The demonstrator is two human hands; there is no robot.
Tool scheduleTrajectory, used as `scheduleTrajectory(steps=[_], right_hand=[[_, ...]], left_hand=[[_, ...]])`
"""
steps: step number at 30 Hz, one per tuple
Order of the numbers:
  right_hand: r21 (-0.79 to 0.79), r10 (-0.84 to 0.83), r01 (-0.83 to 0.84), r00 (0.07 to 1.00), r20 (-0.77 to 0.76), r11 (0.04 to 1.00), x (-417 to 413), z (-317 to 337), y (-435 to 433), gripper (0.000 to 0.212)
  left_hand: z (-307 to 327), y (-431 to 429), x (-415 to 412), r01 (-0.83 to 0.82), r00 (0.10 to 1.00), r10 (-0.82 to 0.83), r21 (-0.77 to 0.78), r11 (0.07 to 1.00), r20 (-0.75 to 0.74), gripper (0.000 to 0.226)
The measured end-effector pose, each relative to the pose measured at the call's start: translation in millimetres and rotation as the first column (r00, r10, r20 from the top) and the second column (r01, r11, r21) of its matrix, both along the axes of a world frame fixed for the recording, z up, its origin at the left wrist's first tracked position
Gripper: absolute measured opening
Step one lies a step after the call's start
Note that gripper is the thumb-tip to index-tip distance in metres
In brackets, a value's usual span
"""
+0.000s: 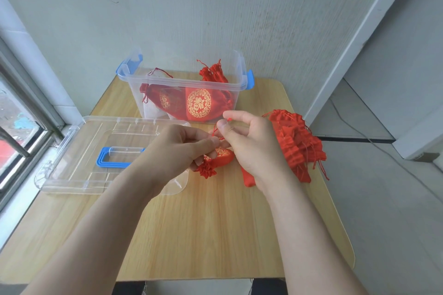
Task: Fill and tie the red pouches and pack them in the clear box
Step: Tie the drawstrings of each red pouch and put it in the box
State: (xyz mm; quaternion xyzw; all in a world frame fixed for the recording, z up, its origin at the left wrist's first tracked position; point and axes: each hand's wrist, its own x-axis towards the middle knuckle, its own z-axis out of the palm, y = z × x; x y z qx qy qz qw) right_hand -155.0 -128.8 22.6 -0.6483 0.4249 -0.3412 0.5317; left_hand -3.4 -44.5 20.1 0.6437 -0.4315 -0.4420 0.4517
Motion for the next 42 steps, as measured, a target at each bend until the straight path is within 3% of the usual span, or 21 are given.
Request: scheduleTrajectory(steps=[4, 7, 16, 22, 24, 25, 27, 28, 30, 33, 38, 42], right_hand=[[-0.255, -0.048, -0.005, 0.979, -0.198, 0.967, -3, 3, 3, 0.048], [-0.293, 0.024, -0.076, 0.984, -0.177, 0.953, -5, 8, 8, 0.054], [-0.502, 0.009, -0.264, 0.891, -0.454, 0.824, 0, 5, 10, 0.019], [-0.581, -0.021, -0.416, 0.801, -0.598, 0.699, 2, 0, 13, 0.016], [-0.574, -0.037, -0.423, 0.782, -0.622, 0.701, 0, 1, 12, 0.017], [-0.573, -0.047, -0.404, 0.788, -0.614, 0.713, -1, 2, 12, 0.017], [-0.548, -0.046, -0.345, 0.815, -0.578, 0.762, -2, 6, 10, 0.016], [-0.510, -0.021, -0.317, 0.834, -0.551, 0.799, -3, 7, 10, 0.014], [-0.383, 0.060, -0.273, 0.873, -0.484, 0.883, -3, 9, 8, 0.013], [-0.157, 0.151, -0.217, 0.924, -0.350, 0.963, -5, 10, 6, 0.014], [0.129, 0.160, -0.142, 0.977, -0.140, 0.981, -4, 13, 3, 0.015], [0.237, 0.084, -0.074, 0.996, -0.034, 0.969, 0, 8, 2, 0.014]], left_hand=[[-3, -1, 4, -0.049, 0.999, 0.049, 0.036, 0.998, -0.003, 0.027], [-2, -2, 4, -0.054, 0.998, 0.056, 0.044, 0.998, -0.041, 0.026], [0, 1, 11, -0.049, 0.992, 0.060, 0.094, 0.994, -0.108, 0.022], [2, -1, 12, -0.014, 0.968, 0.047, 0.132, 0.991, -0.248, 0.023], [0, -1, 11, -0.020, 0.980, 0.044, 0.122, 0.992, -0.193, 0.035], [2, 0, 10, -0.039, 0.995, 0.049, 0.109, 0.993, -0.088, 0.039], [6, 3, 7, -0.137, 0.987, 0.133, 0.045, 0.990, 0.090, 0.045], [7, 4, 5, -0.176, 0.978, 0.175, -0.004, 0.984, 0.110, 0.047], [6, 4, 3, -0.214, 0.962, 0.228, -0.103, 0.971, 0.151, 0.034], [4, 2, 1, -0.241, 0.893, 0.302, -0.213, 0.947, 0.333, 0.023], [5, 2, -2, -0.253, 0.883, 0.322, -0.233, 0.939, 0.342, 0.021], [13, 5, -9, -0.110, 0.922, 0.183, -0.222, 0.969, 0.340, 0.031]])
